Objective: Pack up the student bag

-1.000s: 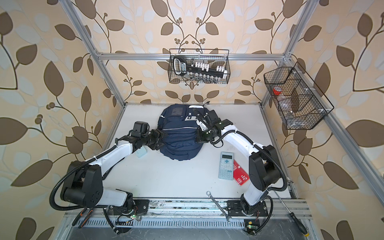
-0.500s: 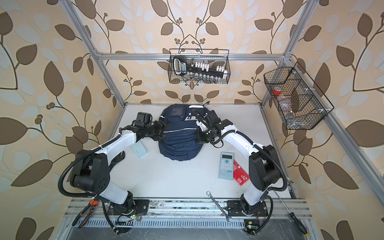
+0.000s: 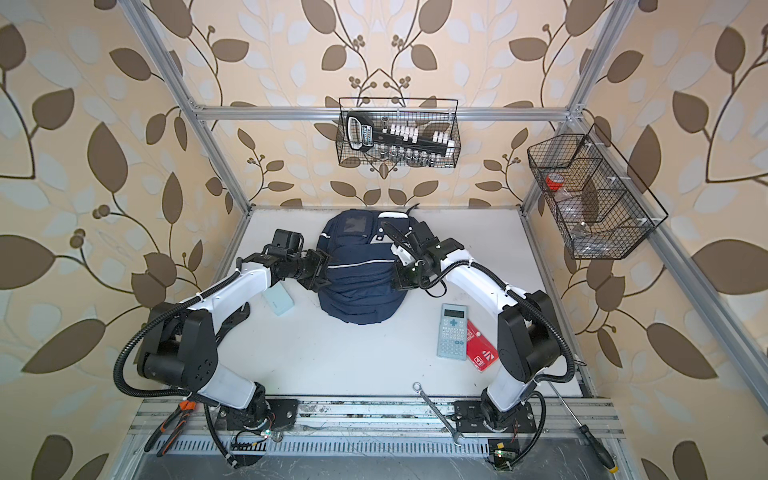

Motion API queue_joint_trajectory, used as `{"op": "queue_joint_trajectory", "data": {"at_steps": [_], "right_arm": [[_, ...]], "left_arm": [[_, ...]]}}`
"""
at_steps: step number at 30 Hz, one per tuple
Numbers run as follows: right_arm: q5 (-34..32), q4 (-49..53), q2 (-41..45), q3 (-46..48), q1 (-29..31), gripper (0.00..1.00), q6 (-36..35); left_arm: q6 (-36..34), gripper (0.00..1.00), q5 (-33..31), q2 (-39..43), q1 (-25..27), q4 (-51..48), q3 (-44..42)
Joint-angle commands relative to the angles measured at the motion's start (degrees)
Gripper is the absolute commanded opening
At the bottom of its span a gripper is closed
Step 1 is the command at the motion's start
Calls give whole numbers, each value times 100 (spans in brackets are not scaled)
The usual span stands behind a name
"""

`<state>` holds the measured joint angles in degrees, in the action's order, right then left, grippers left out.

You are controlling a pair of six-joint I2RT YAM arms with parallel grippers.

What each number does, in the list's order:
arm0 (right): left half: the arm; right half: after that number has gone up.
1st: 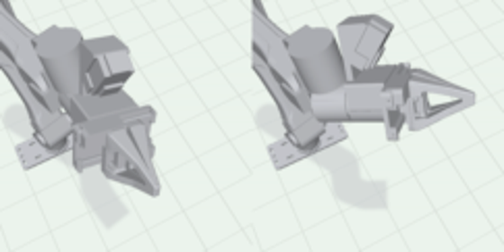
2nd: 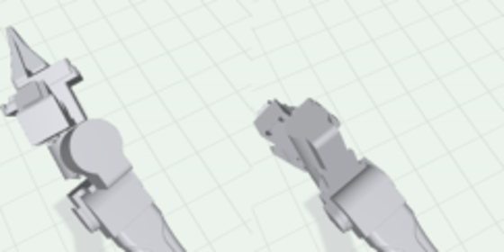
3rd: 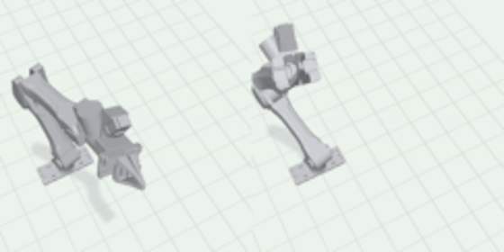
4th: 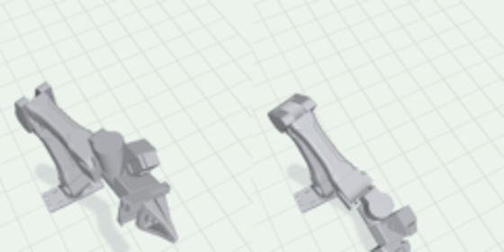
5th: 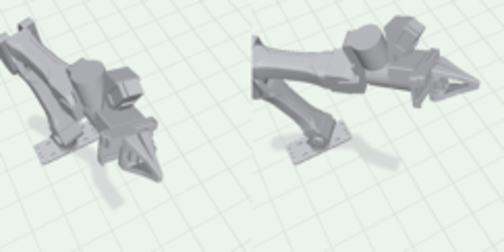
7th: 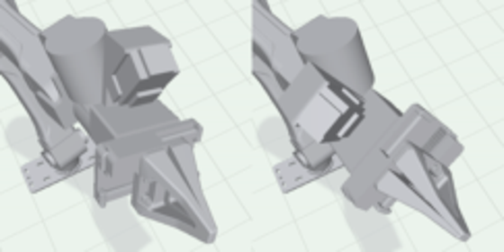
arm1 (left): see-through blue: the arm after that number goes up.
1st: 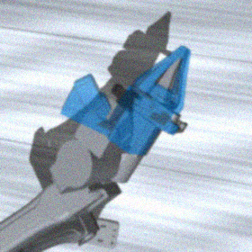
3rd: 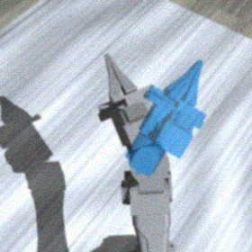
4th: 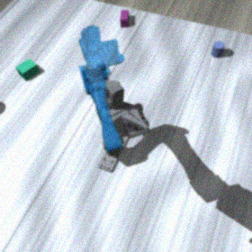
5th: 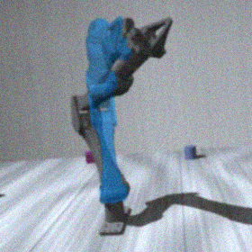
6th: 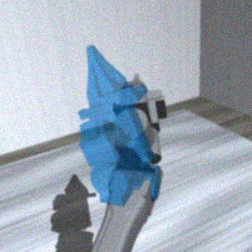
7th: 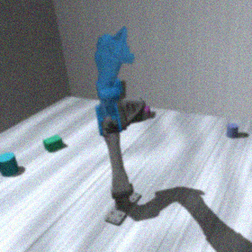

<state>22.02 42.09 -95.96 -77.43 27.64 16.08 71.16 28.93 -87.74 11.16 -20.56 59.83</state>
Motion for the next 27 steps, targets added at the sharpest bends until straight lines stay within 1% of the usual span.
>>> {"op": "queue_joint_trajectory", "data": {"at_steps": [1, 3, 5, 8, 10, 14, 18, 20, 22, 23, 24, 27], "right_arm": [[52, 265, 78, -302, 40, 0, -131], [69, 265, 92, -329, 34, 0, -131], [85, 280, 99, -339, 56, 0, -132], [74, 308, 98, -317, 71, 0, -155], [67, 329, 89, -308, 93, 0, -174], [22, 400, 65, -343, 109, 0, -235], [16, 430, 30, -398, 112, 0, -254], [-14, 468, 10, -426, 118, 0, -276], [-71, 491, -11, -417, 151, 0, -289], [-130, 515, -28, -420, 178, 0, -298], [-192, 548, -56, -432, 233, 0, -306], [-471, 768, -205, -602, 500, 0, -380]], "left_arm": [[-10, 73, -96, 298, -26, -492, -21], [110, 72, -79, 197, -29, -271, -133], [267, 67, -12, -26, -26, 90, -111], [353, 61, -27, -311, -27, 439, 212], [257, 58, -178, -469, -26, 405, 506], [249, 49, -105, -792, -17, 586, 786], [356, 35, 58, -1030, 18, 937, 787], [483, 20, 130, -1037, 18, 1201, 693], [530, 10, 105, -973, 18, 1392, 661], [529, 2, 96, -940, 22, 1449, 670], [523, 0, 97, -901, 31, 1534, 670], [654, 0, 17, -691, 107, 1870, 542]]}}
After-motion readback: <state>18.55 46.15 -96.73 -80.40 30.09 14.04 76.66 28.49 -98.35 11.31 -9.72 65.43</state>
